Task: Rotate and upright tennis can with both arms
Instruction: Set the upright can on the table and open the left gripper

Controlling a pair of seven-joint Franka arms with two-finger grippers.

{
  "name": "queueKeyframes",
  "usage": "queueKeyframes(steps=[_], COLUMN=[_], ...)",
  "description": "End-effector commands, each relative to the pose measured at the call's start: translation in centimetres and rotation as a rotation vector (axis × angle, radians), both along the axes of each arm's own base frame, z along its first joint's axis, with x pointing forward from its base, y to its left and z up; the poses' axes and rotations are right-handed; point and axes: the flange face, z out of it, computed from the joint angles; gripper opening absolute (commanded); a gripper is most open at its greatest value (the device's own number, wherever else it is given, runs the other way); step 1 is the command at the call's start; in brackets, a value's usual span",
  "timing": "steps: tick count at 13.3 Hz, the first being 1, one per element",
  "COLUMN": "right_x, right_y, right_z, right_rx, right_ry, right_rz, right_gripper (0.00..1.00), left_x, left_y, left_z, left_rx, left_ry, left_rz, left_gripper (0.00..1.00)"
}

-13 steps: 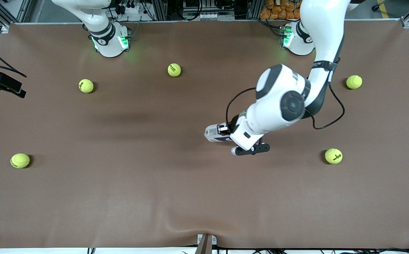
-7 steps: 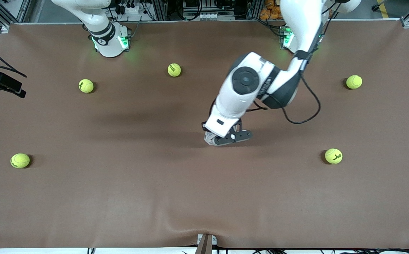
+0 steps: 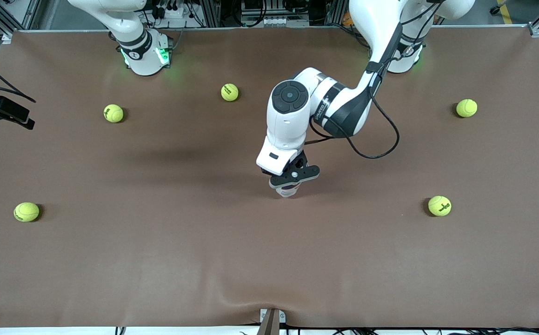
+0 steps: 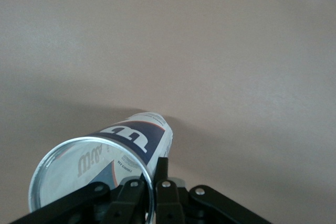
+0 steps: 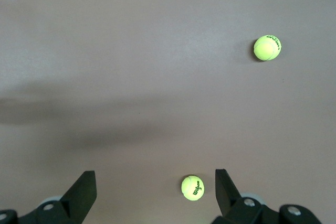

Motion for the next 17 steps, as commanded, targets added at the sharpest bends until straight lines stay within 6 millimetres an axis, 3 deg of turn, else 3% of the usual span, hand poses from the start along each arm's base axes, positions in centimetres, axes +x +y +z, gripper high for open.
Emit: queueKeyframes(steps=[1,5,6,7,8,10,14,17], right_x=[0.3,0.4,0.4,0.5,0.5,0.6,0.6,0.6], right_y=[0.5,0.4,0.7,0.7,0.8,0.8,0.8,0.8], right_z=[0.2,0.0,0.0,-0.1,-0.2,-0.4,-0.4,-0.4], right_rx=[0.009,0.009,0.009,0.009,0.009,0.009,0.009,0.009], right_ry=[0.007,0.012,0.010,0.013,0.015,0.017,0.017,0.017], right_rz=[-0.007,-0.007,-0.002,-0.002,-0.001,-0.001,-0.001,-0.001], right_gripper=[1.00,1.00,1.00,1.00,1.00,1.00,1.00,1.00], left_x=[0.4,0.3,0.3,0.2,0.3,0.1,0.1,0.3], left_y=[-0.6,-0.9,-0.9,-1.0,-1.0,-1.3,-1.3,-0.3], left_z=[-1.2,-1.4,-1.4,-1.4,-1.3,-1.5,-0.4,2.8], left_rx=[0.026,0.021,0.020,0.015,0.007,0.003,-0.009,-0.029], left_ry=[-0.020,-0.019,-0.020,-0.022,-0.029,-0.033,-0.041,-0.051], left_rz=[0.011,0.005,0.005,0.006,0.006,0.010,0.015,0.027], left_gripper=[0.00,0.00,0.08,0.30,0.62,0.82,0.93,1.00])
